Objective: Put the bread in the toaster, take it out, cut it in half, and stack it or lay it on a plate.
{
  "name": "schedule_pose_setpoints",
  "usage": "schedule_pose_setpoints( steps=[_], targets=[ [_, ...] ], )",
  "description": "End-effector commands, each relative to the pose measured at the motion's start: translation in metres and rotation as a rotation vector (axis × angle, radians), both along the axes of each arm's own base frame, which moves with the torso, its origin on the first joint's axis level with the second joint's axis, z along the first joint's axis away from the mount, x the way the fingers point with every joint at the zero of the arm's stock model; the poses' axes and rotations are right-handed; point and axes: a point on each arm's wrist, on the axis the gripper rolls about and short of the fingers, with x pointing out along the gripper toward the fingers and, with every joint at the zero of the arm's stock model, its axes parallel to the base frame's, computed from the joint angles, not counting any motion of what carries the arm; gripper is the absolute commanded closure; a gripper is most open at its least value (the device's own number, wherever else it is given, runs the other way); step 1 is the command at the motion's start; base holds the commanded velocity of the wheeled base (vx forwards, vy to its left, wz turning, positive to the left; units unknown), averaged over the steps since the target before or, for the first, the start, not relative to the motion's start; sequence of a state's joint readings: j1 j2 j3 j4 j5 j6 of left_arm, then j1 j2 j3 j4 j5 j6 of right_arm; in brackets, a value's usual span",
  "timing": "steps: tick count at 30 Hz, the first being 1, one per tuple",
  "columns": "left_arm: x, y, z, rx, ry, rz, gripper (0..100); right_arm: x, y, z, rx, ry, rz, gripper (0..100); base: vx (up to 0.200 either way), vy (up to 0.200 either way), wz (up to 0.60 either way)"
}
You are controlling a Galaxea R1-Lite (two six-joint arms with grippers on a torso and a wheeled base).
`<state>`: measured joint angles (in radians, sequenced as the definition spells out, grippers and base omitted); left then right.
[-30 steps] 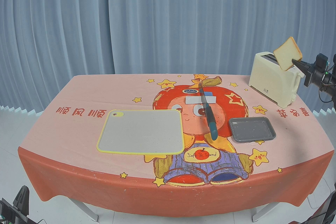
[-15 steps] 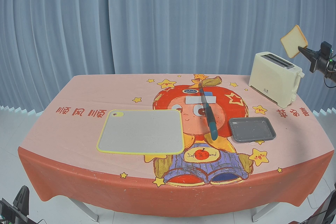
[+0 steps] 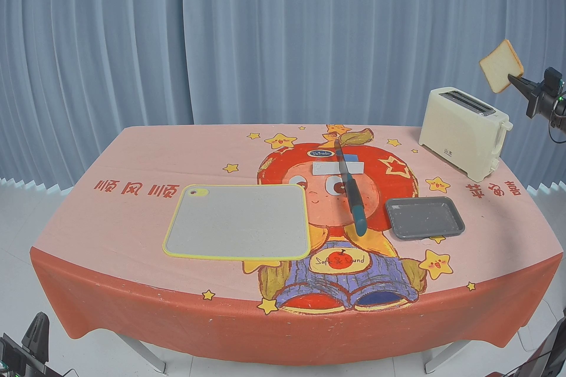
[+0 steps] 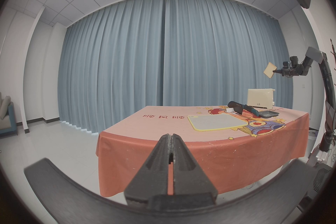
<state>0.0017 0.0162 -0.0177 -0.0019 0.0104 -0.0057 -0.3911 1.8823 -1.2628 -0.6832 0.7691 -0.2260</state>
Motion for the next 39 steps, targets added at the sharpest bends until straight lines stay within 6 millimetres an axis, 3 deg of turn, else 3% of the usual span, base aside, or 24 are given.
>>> schedule_pose_setpoints(
  steps=[1, 12, 36, 39],
  targets=[
    [0.000, 0.000, -0.005, 0.000, 0.002, 0.002, 100, 0.000, 0.001, -0.002, 0.002, 0.006, 0.004, 100, 0.000, 0.000, 0.00],
    [0.000, 0.000, -0.005, 0.001, 0.002, -0.001, 100, 0.002, 0.005, -0.010, -0.009, 0.022, 0.015, 100, 0.000, 0.000, 0.00],
    [0.000, 0.000, -0.005, 0.000, 0.002, 0.005, 100, 0.001, 0.021, -0.023, -0.035, 0.050, 0.053, 100, 0.000, -0.200, 0.00],
    [0.000, 0.000, -0.005, -0.003, 0.002, 0.003, 100, 0.001, 0.023, -0.023, -0.039, 0.048, 0.059, 100, 0.000, 0.000, 0.00]
  ],
)
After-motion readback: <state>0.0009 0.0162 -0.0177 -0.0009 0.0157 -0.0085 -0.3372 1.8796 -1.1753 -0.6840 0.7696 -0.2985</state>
